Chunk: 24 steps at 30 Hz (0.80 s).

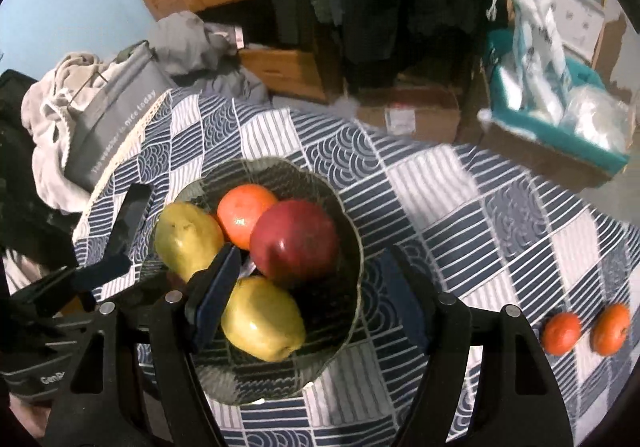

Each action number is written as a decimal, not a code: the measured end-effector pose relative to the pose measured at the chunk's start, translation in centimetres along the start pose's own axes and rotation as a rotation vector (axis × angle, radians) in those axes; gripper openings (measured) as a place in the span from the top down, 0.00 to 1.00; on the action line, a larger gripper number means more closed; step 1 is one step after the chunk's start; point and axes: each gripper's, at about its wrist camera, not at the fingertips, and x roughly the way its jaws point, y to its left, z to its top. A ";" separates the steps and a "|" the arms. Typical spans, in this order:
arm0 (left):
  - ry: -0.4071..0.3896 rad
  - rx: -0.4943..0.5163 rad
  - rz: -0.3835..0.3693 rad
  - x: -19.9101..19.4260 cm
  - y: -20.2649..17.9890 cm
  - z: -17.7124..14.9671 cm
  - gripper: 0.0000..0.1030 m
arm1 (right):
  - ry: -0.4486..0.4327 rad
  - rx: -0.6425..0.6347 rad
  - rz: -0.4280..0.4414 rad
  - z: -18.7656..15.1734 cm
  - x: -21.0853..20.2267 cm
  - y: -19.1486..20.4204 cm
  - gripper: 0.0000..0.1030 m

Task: Organize fruits
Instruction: 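Open both tools to drop the mango and apple into the bowl, then move both open tools toward the two small oranges left on the table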

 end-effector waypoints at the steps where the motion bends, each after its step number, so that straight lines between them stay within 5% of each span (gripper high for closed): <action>1: -0.003 0.005 -0.001 -0.2 -0.2 0.0 0.33 | -0.006 -0.010 -0.013 0.0 -0.4 0.1 0.27; 8: -0.039 0.038 -0.006 -2.0 -1.7 -0.1 0.28 | -0.079 -0.108 -0.160 -0.6 -3.6 1.0 0.27; 24: -0.109 0.143 -0.034 -5.9 -5.8 -1.0 0.22 | -0.166 -0.061 -0.246 -2.6 -10.3 -1.6 0.27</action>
